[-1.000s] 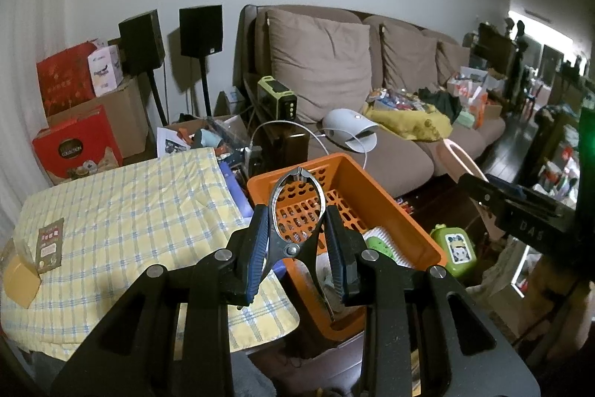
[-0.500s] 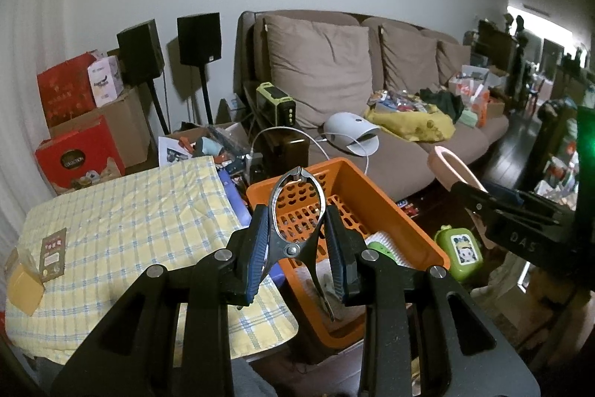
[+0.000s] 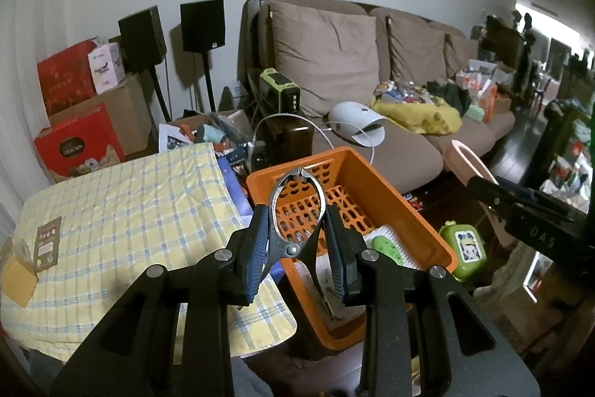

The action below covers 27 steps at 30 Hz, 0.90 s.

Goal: Organize objects
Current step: 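Move both held clips over the orange basket with both tools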

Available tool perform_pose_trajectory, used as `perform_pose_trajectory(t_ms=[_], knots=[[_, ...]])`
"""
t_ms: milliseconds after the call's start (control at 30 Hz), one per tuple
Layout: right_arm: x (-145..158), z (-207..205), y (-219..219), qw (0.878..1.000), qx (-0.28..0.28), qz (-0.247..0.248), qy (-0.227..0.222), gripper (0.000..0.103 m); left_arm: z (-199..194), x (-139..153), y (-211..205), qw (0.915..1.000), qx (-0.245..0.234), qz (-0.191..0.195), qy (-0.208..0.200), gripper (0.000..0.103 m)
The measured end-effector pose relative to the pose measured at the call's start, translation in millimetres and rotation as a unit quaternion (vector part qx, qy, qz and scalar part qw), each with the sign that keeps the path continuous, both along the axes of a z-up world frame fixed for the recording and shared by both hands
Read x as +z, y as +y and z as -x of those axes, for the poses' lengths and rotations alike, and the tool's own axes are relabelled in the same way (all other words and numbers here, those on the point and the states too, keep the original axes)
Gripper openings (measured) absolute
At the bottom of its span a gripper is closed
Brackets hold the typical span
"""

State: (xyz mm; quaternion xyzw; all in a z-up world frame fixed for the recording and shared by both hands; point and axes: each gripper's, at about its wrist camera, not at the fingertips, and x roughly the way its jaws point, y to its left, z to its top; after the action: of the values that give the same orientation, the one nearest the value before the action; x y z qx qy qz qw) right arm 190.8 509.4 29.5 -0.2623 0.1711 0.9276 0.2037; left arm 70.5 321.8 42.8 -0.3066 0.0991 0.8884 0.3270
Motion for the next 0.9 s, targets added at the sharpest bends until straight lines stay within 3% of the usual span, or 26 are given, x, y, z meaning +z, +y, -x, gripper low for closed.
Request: perform_pose_trajectory(t_ms=[467, 733, 900], knots=[[-29, 20, -1, 1.0, -0.009, -0.006, -0.017, 0.052, 17, -24, -4, 0.9997, 0.019, 0.008, -0.017, 0.028], [-51, 29, -3, 1.0, -0.028, -0.013, -0.004, 0.052, 27, -51, -14, 0.999, 0.032, 0.012, -0.03, 0.028], [-65, 37, -8, 0.999, -0.036, -0.01, -0.001, 0.052, 40, -60, -30, 0.9972, 0.062, 0.011, -0.042, 0.028]])
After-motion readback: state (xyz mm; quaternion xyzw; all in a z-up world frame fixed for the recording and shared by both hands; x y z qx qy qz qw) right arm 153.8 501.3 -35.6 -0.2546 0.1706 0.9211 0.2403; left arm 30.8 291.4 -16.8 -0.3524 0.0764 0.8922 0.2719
